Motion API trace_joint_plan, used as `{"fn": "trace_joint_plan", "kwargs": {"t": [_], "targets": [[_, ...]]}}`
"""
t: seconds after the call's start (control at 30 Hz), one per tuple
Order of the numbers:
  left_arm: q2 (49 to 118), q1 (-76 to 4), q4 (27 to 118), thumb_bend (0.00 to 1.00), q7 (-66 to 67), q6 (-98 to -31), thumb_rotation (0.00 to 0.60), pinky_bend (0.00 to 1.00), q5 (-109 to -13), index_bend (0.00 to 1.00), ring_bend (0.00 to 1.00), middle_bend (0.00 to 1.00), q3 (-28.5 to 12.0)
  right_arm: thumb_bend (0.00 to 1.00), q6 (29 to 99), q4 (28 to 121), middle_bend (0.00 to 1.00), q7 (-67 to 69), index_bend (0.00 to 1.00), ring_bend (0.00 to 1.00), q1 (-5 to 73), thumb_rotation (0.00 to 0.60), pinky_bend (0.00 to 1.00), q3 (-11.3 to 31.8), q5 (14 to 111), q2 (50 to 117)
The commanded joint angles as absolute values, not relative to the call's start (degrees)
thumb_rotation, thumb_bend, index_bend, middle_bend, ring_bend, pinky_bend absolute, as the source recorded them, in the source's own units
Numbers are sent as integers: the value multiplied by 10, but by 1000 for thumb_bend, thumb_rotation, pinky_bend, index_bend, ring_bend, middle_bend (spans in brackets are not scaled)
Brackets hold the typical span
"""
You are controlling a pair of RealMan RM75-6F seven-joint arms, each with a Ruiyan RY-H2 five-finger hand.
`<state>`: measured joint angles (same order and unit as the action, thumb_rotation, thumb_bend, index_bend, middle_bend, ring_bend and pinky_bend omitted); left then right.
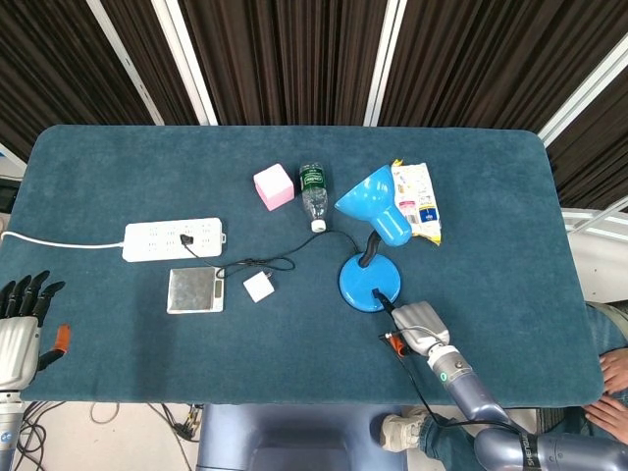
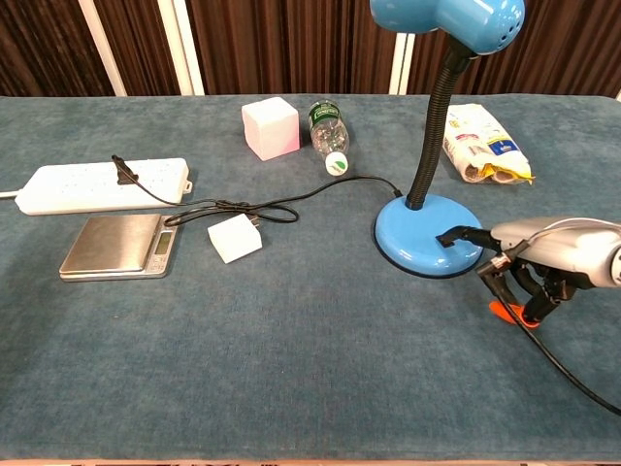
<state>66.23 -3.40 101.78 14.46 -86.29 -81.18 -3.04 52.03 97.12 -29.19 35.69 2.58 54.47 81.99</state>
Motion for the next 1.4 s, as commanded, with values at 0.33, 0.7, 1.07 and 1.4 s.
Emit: {"fn": "trace_joint_plan", "kwargs": {"t": [0.33,0.7,1.07,1.4], "targets": [[662,-34,1018,466,144,-864,600,0,-813,167,0,36,-31,495,517,974,644,-308,4,711,366,600,1000,4,522,820],[662,-34,1018,465,143,-864,600,0,-812,167,0,36,-31,495,540,990,644,-297,24,708,368,600,1000,13,527,812],[662,-34,1018,466,142,-866,600,0,-812,167,0,36,-32,430,608,1118,420,-238,0,393,319,600,1000,13,583,688],[664,-32,1019,465,144,-870,600,0,-817,167,0,36,-30,338,798,1053,73,-24,0,0,157,600,0,-78,873,634]]}}
